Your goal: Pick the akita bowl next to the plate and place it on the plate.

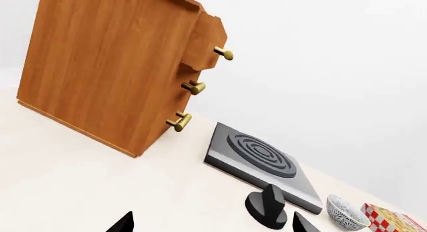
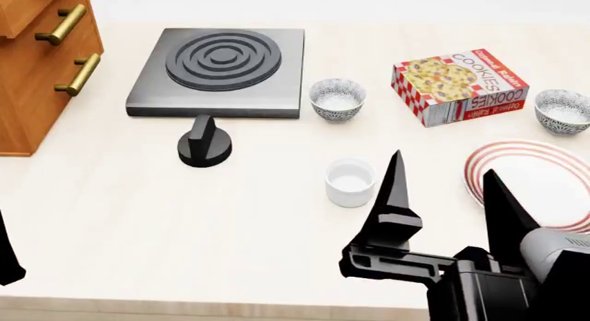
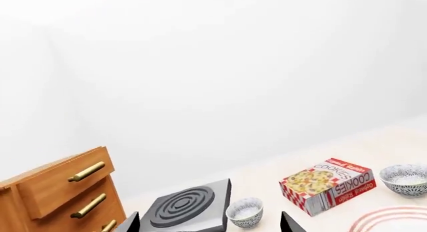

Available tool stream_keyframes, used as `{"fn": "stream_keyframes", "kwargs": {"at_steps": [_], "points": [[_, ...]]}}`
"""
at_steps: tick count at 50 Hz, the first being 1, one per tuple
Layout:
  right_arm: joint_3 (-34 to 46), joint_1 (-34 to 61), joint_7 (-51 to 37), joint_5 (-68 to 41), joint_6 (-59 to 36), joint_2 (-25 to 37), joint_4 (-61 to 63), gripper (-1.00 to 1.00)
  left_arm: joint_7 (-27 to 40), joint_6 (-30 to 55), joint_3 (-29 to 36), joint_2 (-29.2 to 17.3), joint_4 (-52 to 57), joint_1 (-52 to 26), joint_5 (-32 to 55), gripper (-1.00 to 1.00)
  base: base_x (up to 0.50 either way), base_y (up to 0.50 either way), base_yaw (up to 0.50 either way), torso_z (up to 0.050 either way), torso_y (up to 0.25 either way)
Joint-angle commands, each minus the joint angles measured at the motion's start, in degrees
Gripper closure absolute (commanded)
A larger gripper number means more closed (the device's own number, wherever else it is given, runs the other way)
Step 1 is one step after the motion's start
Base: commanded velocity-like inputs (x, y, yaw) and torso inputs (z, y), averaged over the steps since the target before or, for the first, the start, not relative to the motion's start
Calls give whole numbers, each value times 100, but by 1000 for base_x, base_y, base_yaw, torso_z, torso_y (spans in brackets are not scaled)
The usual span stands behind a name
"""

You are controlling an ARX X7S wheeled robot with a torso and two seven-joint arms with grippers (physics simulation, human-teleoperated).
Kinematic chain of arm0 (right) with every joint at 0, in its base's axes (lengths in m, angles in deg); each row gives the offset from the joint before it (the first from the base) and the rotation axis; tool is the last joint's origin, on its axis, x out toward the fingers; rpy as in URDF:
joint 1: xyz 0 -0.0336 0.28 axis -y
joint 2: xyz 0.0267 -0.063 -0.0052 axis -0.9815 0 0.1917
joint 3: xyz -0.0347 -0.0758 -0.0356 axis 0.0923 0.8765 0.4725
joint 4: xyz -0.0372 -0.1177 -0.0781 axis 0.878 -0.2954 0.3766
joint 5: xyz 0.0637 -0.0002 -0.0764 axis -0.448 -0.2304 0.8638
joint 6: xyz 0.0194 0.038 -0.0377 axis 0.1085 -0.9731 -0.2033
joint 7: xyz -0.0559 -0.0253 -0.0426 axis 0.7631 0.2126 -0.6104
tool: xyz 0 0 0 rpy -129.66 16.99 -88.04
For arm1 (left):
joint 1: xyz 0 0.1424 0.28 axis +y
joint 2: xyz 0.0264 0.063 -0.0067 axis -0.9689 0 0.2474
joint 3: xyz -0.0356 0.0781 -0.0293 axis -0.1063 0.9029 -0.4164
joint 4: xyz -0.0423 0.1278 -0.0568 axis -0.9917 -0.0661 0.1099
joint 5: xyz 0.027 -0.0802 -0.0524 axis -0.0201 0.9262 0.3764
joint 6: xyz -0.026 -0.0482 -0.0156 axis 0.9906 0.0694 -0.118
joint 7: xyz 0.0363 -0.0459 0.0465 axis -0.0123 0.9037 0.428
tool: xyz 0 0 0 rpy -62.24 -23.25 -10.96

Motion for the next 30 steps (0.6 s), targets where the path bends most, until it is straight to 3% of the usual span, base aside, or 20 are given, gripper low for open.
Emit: {"fn": "stream_keyframes", "kwargs": {"at_steps": [1, 12, 30], "points": [[-144, 208, -91, -216, -102, 107, 121, -100, -123, -129, -312, -59, -381, -133, 263, -100, 0, 0, 0, 0, 0], [-210, 174, -111, -329, -39, 133, 9, -100, -65, -26, -383, -53, -372, -161, 493, -100, 0, -5, 0, 0, 0], [-187, 191, -208, -454, -42, 169, -62, -100, -12, -24, -266, -103, -260, -114, 462, -100, 0, -209, 0, 0, 0]]}}
